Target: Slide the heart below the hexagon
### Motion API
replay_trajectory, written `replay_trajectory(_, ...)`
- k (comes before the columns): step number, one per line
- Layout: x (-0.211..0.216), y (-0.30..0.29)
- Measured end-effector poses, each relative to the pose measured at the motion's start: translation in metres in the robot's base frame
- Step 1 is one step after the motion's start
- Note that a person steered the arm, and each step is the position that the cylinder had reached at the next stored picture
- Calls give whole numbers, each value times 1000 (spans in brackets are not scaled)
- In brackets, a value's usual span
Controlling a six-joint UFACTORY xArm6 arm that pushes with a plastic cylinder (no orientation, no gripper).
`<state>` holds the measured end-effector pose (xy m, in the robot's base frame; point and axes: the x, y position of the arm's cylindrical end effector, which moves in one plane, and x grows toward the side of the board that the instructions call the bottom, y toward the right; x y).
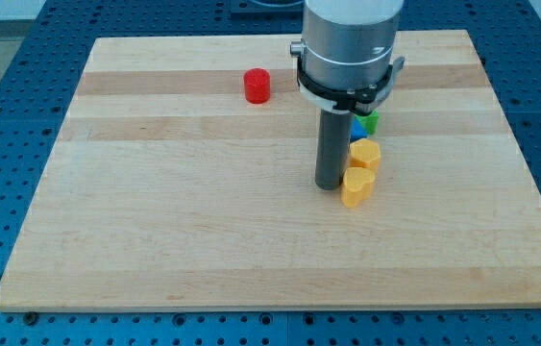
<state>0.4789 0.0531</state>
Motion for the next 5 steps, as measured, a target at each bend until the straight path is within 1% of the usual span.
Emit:
replay_trajectory(1,-38,-14)
replay_trajectory(2,-97,-21)
replay_trajectory(3,-119,-32)
replay_trajectory(4,-124,-32)
replay_trajectory(5,-151,-32)
